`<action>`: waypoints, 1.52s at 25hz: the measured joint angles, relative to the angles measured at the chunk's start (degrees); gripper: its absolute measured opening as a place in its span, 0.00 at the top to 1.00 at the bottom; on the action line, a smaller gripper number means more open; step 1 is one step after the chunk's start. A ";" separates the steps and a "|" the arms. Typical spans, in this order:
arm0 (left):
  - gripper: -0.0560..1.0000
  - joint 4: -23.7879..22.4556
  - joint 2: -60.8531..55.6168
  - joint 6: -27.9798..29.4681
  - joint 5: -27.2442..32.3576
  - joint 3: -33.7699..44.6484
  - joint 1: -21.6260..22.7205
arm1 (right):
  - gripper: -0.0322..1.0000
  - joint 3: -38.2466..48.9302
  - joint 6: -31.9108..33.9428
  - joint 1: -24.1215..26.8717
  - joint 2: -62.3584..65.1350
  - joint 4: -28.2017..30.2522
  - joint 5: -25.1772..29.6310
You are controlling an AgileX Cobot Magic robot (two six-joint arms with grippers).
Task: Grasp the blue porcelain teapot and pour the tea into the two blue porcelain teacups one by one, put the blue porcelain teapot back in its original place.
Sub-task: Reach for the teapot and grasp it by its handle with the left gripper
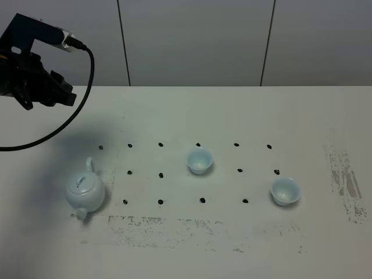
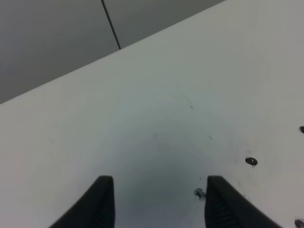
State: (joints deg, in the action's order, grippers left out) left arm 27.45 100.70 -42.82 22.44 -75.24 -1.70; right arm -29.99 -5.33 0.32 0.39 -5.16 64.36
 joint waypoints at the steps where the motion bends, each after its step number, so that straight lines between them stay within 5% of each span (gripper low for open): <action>1: 0.51 0.00 0.00 0.00 0.00 0.00 0.00 | 0.67 0.00 0.11 0.00 0.00 0.00 0.00; 17: 0.51 -3.52 0.00 2.83 4.00 0.00 -0.89 | 0.67 0.01 2.91 0.00 0.00 -1.25 -0.06; 25: 0.51 -13.28 0.00 17.68 4.75 0.00 -10.35 | 0.67 0.01 2.92 0.00 0.00 -1.30 -0.11; 33: 0.51 -15.84 0.15 28.90 8.57 0.00 -15.20 | 0.67 0.01 2.92 0.00 0.00 -1.30 -0.11; 38: 0.51 -26.59 2.34 40.98 11.86 0.50 -16.16 | 0.67 0.01 2.92 0.00 0.00 -1.30 -0.11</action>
State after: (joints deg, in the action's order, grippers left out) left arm 0.87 103.04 -1.85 34.30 -74.74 -17.86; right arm -29.98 -2.41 0.32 0.39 -6.46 64.25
